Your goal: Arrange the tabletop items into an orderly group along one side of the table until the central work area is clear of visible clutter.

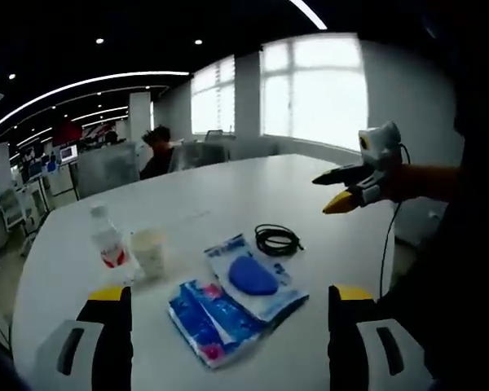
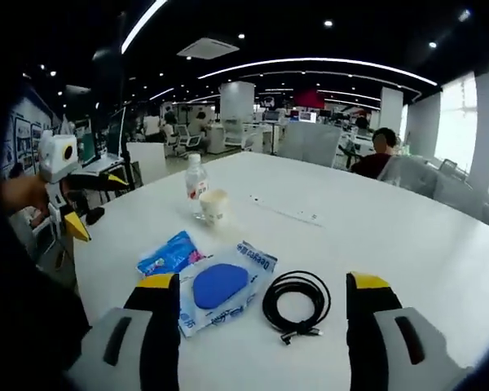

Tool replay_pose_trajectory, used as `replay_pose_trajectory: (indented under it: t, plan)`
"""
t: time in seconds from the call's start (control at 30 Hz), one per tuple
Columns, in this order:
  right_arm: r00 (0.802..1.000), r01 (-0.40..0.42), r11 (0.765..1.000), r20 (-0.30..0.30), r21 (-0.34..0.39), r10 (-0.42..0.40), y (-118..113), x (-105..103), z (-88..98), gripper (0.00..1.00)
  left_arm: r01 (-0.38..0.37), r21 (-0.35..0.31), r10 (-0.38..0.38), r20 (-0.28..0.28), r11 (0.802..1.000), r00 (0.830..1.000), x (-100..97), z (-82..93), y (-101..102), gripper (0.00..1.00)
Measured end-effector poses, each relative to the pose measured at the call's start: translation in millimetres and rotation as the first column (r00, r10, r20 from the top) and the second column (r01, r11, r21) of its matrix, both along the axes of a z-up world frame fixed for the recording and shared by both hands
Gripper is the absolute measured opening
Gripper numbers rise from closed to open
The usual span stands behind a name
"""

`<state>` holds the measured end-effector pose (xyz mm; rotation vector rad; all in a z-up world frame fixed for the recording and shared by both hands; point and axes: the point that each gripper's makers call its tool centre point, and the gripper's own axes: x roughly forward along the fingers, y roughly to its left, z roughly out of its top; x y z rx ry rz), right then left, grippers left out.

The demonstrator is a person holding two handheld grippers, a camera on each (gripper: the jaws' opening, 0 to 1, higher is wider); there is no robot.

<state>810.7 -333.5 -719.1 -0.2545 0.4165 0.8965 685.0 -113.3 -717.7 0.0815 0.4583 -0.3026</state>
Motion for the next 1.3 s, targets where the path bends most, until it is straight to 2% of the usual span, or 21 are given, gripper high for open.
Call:
replay_pose_trajectory:
  t: [0.17, 0.4, 0.53, 0.6, 0.73, 0.83, 0.93, 1.03, 1.17, 1.23, 1.3]
  plan:
    - [0.999, 0.05, 0.999, -0.023, 0.012, -0.049, -19.3, -6.9, -9.0, 0.82, 0.009, 0.001, -0.009, 0.003, 1.0, 1.0, 0.3, -1.7, -5.8, 0.96]
    - [0.993, 0.108, 0.994, -0.054, 0.01, -0.107, -42.4, -10.0, -20.2, 0.83, 0.048, 0.008, -0.047, -0.013, 0.999, 0.999, -4.9, -8.0, -19.9, 0.97]
    - [0.991, 0.125, 0.992, -0.042, -0.003, -0.125, -56.3, -6.6, -16.4, 0.84, 0.045, 0.006, -0.045, -0.023, 0.999, 0.999, -5.8, -9.5, -21.6, 0.97]
    - [0.993, 0.115, 0.993, -0.014, -0.003, -0.115, -61.5, -2.9, -10.5, 0.84, 0.032, 0.0, -0.032, -0.024, 0.999, 0.999, -4.7, -8.1, -19.8, 0.98]
    - [0.994, 0.107, 0.994, -0.017, -0.015, -0.107, -68.1, 2.9, -11.2, 0.86, 0.012, 0.007, -0.012, -0.018, 1.0, 1.0, -2.1, -5.8, -14.8, 0.99]
    - [0.995, 0.095, 0.995, -0.028, -0.036, -0.096, -66.6, 3.6, -16.7, 0.86, -0.012, 0.013, 0.012, -0.012, 1.0, 1.0, -0.5, -4.2, -9.7, 0.97]
    - [0.996, 0.079, 0.996, -0.026, -0.05, -0.08, -62.0, 4.2, -19.0, 0.83, -0.007, 0.015, 0.007, -0.011, 1.0, 1.0, -1.2, -6.1, -12.9, 0.91]
    - [0.998, 0.043, 0.998, -0.045, -0.049, -0.045, -52.5, 3.5, -21.5, 0.82, 0.004, 0.008, -0.004, -0.018, 1.0, 1.0, -2.5, -9.6, -23.1, 0.89]
    - [0.999, -0.032, 0.997, -0.044, -0.065, 0.029, -38.4, 4.6, -22.0, 0.77, 0.006, -0.006, -0.006, -0.066, 1.0, 0.998, -6.0, -26.5, -42.5, 0.79]
    - [0.997, -0.053, 0.997, -0.057, -0.061, 0.05, -31.9, 6.8, -21.9, 0.77, 0.005, -0.026, -0.007, -0.072, 1.0, 0.997, -5.9, -31.8, -52.8, 0.79]
    - [0.995, -0.079, 0.996, -0.06, -0.044, 0.076, -23.4, 9.4, -19.4, 0.77, -0.014, -0.074, 0.007, -0.09, 0.997, 0.996, -5.7, -36.2, -63.8, 0.79]
